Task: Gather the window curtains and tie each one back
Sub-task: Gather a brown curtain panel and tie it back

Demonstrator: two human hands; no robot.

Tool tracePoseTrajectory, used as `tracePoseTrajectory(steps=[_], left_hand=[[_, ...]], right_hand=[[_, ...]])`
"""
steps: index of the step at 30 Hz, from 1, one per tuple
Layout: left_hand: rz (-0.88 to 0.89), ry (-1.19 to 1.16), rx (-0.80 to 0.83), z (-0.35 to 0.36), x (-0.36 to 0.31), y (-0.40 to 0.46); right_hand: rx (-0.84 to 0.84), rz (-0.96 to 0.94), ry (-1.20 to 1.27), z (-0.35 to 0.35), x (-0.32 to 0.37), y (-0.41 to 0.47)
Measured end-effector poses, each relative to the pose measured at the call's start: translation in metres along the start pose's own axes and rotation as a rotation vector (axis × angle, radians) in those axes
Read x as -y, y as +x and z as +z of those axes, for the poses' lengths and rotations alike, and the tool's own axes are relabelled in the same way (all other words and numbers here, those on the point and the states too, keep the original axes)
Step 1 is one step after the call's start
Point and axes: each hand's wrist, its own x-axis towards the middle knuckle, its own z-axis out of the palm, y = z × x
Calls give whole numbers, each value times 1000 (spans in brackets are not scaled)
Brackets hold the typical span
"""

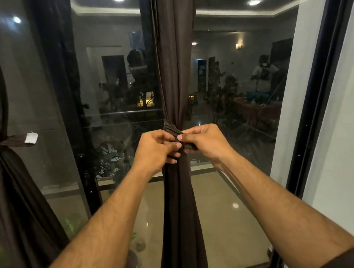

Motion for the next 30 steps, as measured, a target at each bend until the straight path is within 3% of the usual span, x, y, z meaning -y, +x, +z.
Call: tracePoseTrajectory(steps=[5, 9, 13, 22, 26, 30], left_hand=[[-11, -11, 10, -4, -9, 2], [-61, -184, -49, 1, 1, -2], [-12, -192, -30, 4, 7, -3], [-22, -187, -249, 8, 5, 2], [-72, -307, -225, 6, 2, -1], [-25, -236, -238, 8, -5, 5]], right_hand=[[15, -84, -154, -7, 4, -4], [-34, -91, -166, -3, 5, -7], [-76, -125, -157, -3, 5, -10], [-106, -138, -279, 1, -7, 9], [1, -251, -343, 4, -8, 6], [132, -303, -439, 11, -8, -3]])
